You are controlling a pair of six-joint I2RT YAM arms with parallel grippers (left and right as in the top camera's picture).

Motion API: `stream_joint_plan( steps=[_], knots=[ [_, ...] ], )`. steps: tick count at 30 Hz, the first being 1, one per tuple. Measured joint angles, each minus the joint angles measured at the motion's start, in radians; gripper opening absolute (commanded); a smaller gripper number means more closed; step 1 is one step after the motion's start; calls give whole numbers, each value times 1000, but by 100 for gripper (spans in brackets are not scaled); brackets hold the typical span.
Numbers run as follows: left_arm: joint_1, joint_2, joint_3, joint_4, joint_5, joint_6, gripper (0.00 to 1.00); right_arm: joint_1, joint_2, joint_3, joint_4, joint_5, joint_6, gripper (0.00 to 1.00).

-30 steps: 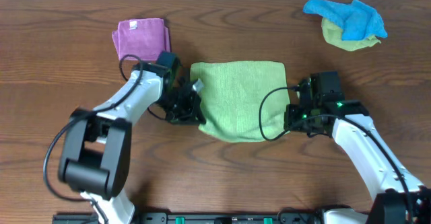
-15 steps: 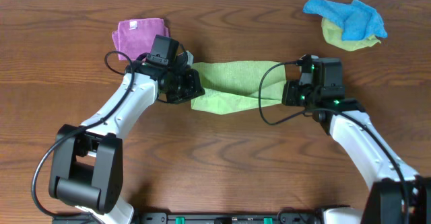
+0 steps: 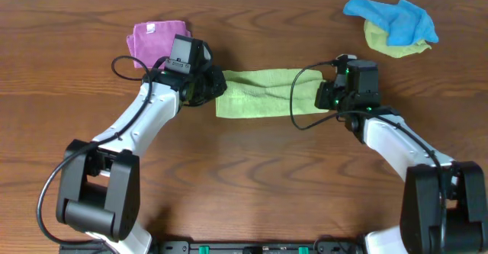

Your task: Fold the cloth

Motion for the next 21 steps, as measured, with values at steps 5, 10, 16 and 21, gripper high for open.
stream_joint_plan(
  steps=[5,10,16,21],
  knots=[
    [0,11,0,42,-34,-23,6,0,45,35,32,7,2,2],
    [0,15,0,64,-76,-39,6,1,109,98,41,10,6,1],
    [0,30,0,137,-117,-43,6,19,184,171,42,13,8,1],
    [0,109,0,196,-119,-51,6,21,192,175,37,32,7,1]
  ],
)
